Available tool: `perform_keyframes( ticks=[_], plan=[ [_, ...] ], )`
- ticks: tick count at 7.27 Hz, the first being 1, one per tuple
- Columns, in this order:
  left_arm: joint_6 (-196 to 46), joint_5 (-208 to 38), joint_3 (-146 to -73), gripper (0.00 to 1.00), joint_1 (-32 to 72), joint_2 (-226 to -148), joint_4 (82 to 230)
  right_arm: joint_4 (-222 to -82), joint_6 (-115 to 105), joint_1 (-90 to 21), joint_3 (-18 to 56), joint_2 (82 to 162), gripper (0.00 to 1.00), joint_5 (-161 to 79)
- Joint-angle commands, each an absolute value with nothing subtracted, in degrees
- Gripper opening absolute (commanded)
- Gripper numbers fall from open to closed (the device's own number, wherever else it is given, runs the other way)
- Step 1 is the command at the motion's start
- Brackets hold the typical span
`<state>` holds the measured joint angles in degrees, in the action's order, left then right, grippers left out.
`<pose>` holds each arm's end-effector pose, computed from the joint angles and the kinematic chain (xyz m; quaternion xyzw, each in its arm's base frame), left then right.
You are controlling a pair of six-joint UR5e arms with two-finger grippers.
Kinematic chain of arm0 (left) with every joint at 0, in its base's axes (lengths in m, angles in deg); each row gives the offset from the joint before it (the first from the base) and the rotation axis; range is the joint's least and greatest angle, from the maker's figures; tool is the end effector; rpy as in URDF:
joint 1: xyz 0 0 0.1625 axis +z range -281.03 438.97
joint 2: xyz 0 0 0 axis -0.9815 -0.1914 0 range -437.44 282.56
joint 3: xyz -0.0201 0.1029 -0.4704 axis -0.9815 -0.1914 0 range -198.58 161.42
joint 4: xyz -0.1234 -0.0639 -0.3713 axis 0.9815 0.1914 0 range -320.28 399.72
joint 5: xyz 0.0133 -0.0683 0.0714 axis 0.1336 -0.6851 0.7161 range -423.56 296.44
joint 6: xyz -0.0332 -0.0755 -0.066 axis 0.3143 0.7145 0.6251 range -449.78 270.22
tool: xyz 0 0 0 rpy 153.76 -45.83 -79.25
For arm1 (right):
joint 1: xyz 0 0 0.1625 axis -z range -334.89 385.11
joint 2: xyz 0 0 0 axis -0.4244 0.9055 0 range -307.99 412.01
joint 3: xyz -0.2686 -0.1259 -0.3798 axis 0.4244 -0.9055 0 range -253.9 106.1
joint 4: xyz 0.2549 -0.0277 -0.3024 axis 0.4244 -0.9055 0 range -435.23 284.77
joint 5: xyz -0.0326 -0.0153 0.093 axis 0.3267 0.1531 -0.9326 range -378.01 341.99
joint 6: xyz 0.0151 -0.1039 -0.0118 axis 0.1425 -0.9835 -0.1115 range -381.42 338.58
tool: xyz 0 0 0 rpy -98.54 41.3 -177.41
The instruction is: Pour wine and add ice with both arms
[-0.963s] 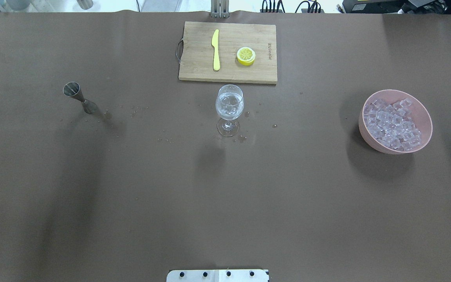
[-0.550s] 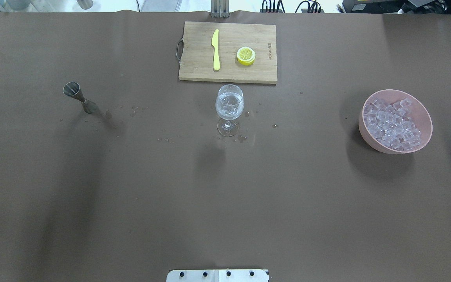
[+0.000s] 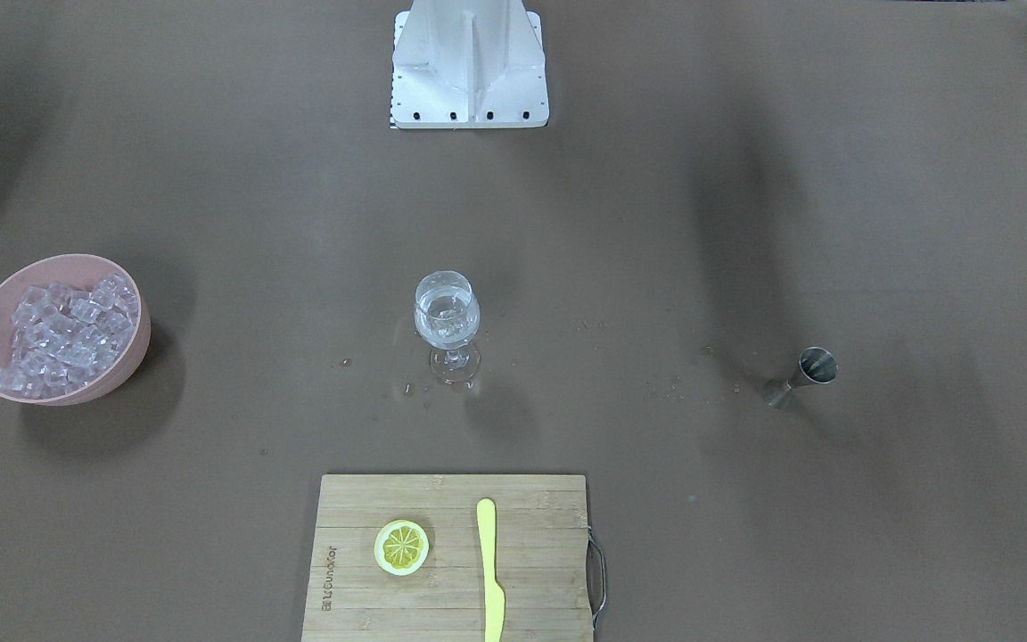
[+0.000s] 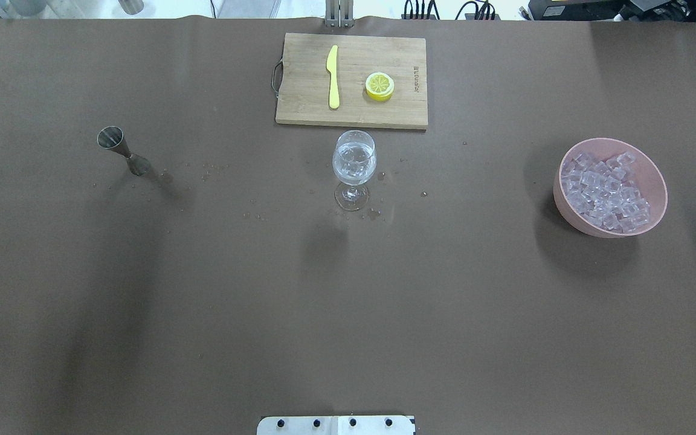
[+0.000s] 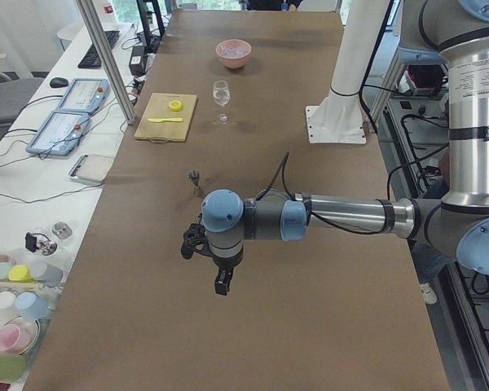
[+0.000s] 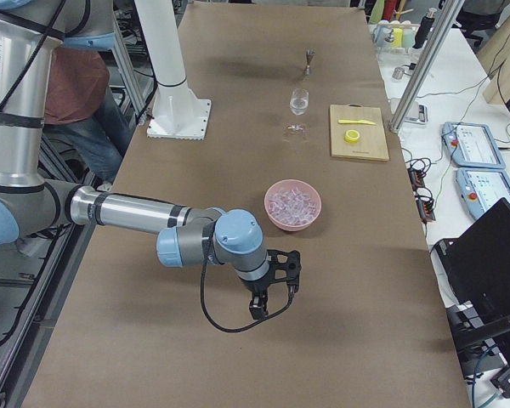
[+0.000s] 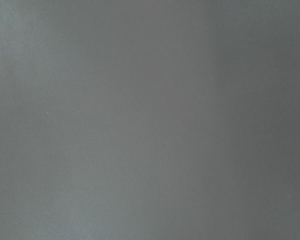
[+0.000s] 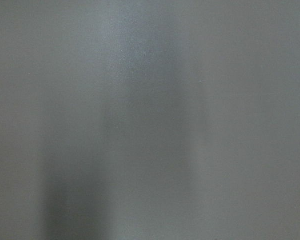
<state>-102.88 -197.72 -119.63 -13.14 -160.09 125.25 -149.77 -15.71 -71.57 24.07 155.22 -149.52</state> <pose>-0.0748 -0.4072 0.6934 0.0435 0.3734 0.0863 0.9226 0.1063 -0.3640 0.7258 0.0863 -0.3523 0.0691 0.9293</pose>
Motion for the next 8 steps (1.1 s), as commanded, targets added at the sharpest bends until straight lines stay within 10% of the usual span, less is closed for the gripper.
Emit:
perform_keyframes(
  ticks=[1,8],
  plan=[
    [-102.8,-197.9,-119.7,0.98,-13.1,-160.9,125.5,-149.8,-15.6,-71.6,23.9,155.3,1.00,-149.4],
    [-102.9,-198.1,-120.1,0.98,-13.1,-160.7,125.0,-149.8,-15.6,-71.6,24.0,157.8,1.00,-149.1]
  ],
)
